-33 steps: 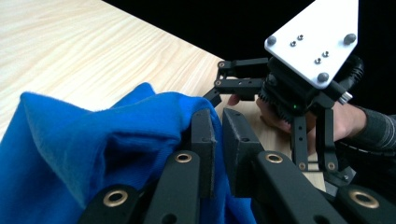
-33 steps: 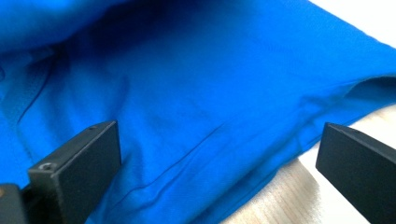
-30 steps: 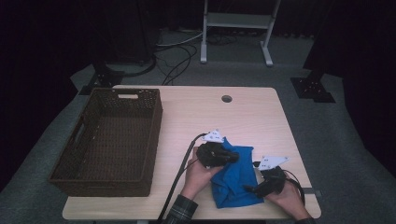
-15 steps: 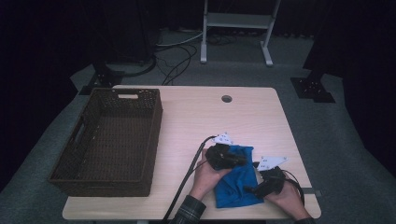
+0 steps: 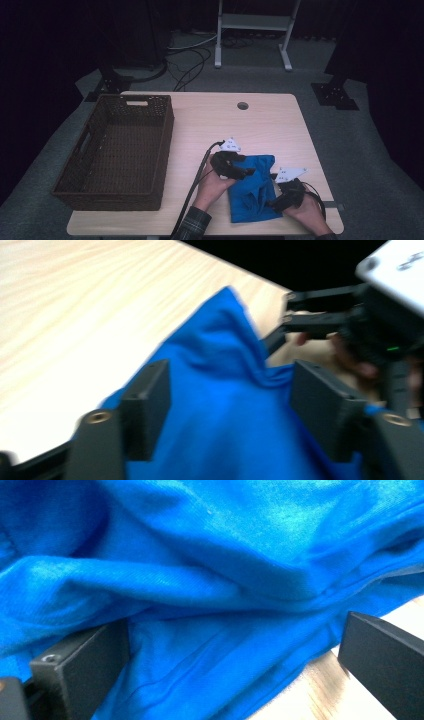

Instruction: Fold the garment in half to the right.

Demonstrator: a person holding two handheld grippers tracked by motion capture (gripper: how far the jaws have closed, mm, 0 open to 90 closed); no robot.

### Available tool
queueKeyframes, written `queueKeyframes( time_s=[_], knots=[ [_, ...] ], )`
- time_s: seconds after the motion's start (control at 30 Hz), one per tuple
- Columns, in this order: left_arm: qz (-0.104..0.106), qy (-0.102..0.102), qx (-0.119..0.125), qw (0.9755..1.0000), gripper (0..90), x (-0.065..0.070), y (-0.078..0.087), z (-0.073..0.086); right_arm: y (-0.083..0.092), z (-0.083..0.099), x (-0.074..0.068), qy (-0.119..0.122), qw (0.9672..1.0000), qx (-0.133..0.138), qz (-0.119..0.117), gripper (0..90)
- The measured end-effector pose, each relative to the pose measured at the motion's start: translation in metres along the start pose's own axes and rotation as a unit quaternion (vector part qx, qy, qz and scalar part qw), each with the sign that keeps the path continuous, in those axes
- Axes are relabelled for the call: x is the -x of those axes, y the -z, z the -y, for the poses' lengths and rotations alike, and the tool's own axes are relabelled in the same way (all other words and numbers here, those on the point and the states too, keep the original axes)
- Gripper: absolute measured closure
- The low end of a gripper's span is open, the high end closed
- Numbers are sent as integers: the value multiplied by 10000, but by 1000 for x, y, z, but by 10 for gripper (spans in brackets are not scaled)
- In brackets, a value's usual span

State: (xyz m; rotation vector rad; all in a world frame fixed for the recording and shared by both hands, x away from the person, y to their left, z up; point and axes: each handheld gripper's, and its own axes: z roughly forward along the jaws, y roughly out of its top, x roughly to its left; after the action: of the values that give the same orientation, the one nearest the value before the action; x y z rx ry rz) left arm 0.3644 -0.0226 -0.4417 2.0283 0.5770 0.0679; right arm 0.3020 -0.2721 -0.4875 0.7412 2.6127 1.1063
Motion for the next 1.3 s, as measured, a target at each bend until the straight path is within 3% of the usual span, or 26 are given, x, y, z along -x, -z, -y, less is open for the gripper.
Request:
queueKeyframes(
  time_s=[0.13, 0.23, 0.37, 0.47, 0.6, 0.73, 0.93, 1.13, 1.3],
  knots=[
    [-641, -212, -231, 9974, 132, -4, -3, 2, 0, 0, 0, 3, 10000, 1, 4, 0],
    [-839, -225, -323, 9957, 28, -8, -3, 5, 0, 0, 0, 4, 10000, 2, -6, 0],
    [-987, -248, -316, 9943, 0, -13, -2, 7, 0, 0, 0, -3, 10000, -1, -7, 0],
    [-1157, -294, -428, 9919, 0, -18, -3, 7, 0, 0, 0, 14, 10000, 3, -4, 0],
    [-1354, -152, -403, 9898, 0, -29, -1, 8, -1, 0, 0, 16, 10000, -1, -7, 0],
    [-1622, -87, -537, 9853, 0, -41, -3, 8, -1, 0, 0, 23, 10000, 2, 3, 0],
    [-1678, 23, -600, 9840, 0, -52, -5, 9, -2, -1, -1, 17, 10000, -1, 6, 0],
    [-1836, 108, -996, 9779, 0, -63, -17, 19, -6, -5, -4, 38, 10000, -2, -33, 0],
    [-1887, 8, -1076, 9761, 1, -68, -19, 17, -7, -7, -5, 29, 10000, -1, -24, 0]
  ],
)
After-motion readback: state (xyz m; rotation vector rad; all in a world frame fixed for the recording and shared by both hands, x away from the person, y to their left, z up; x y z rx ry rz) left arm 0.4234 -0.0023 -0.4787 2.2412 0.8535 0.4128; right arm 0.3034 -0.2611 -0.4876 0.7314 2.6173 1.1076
